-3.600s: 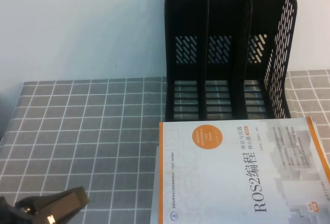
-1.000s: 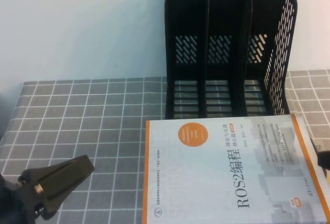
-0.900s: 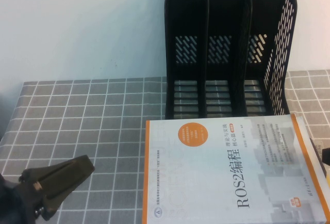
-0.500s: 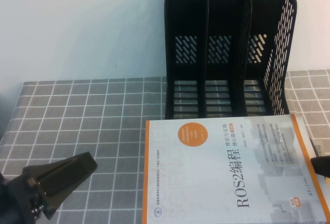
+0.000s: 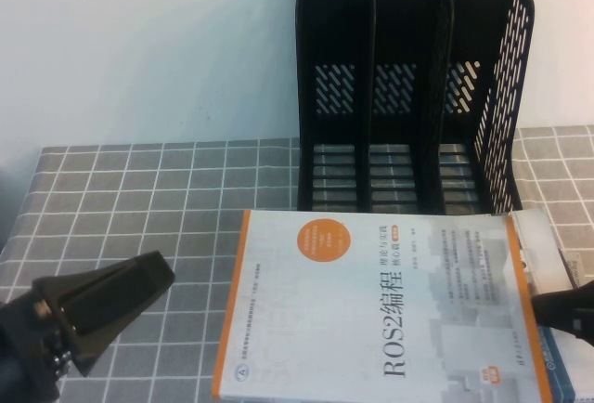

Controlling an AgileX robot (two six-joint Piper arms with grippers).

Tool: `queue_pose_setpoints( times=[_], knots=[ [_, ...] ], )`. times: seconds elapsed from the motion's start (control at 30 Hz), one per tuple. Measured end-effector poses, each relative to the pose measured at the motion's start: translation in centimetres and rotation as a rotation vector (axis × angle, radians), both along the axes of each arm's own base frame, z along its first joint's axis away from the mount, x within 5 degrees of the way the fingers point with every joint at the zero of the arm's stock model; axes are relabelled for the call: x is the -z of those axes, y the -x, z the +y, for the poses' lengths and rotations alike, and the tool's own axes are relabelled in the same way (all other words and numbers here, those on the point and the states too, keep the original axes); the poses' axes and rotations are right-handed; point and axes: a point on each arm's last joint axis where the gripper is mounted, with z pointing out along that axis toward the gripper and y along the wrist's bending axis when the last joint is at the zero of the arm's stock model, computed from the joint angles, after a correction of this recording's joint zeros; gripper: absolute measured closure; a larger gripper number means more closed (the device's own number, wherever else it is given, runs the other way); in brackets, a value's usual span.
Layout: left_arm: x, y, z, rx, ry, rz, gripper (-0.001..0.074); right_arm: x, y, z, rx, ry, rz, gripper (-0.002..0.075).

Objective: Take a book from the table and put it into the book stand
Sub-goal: Push book with right arm, then pick up the book with your left arm

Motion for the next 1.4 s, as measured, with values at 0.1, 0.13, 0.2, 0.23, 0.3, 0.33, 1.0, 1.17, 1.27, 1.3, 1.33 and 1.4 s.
queue_pose_setpoints(
  times=[0.1, 0.13, 0.2, 0.23, 0.3, 0.33, 1.0, 1.17, 1.27, 1.3, 1.33, 1.4],
  knots=[
    [-0.9, -0.1, -0.1, 0.019, 0.000, -0.030, 0.0739, 0.0, 0.0, 0.6, -0.003, -0.011, -0.005, 0.0729],
    [-1.1, -0.2, -0.2, 0.030, 0.002, -0.031, 0.0739, -0.1, 0.0, 0.6, -0.003, -0.011, -0.008, 0.0729],
    [-1.9, -0.5, -0.4, 0.063, -0.001, -0.052, 0.0739, 0.0, -0.1, 0.9, -0.009, -0.010, -0.008, 0.0729],
    [-2.4, -0.7, -0.6, 0.083, -0.005, -0.066, 0.0739, 0.1, -0.1, 0.9, -0.009, -0.010, -0.005, 0.0729],
    [-3.3, -1.3, -0.9, 0.126, -0.013, -0.090, 0.0739, 0.2, -0.2, 0.9, -0.006, -0.010, -0.003, 0.0729],
    [-3.6, -1.6, -1.0, 0.146, -0.012, -0.094, 0.0739, 0.2, -0.3, 0.9, -0.001, -0.010, -0.004, 0.0729],
    [-0.7, -10.7, -1.8, 0.509, -0.243, 0.140, 0.0689, 0.3, -1.1, 0.2, 0.094, 0.038, -0.051, 0.0729],
    [0.1, -13.0, 0.3, 0.425, -0.224, 0.189, 0.0430, 0.2, -0.9, 0.4, 0.075, 0.020, -0.042, 0.0729],
    [1.3, -13.7, 0.9, 0.421, -0.235, 0.234, 0.0255, 0.2, -0.9, 0.5, 0.080, 0.012, -0.041, 0.0729],
    [1.8, -14.0, 0.9, 0.426, -0.239, 0.252, 0.0209, 0.2, -0.9, 0.5, 0.081, 0.009, -0.040, 0.0729],
    [2.2, -14.2, 0.9, 0.431, -0.242, 0.270, 0.0178, 0.2, -0.9, 0.5, 0.079, 0.009, -0.040, 0.0729],
    [3.0, -14.6, 1.0, 0.438, -0.243, 0.296, 0.0148, 0.2, -0.9, 0.5, 0.080, 0.007, -0.038, 0.0729]
  ],
)
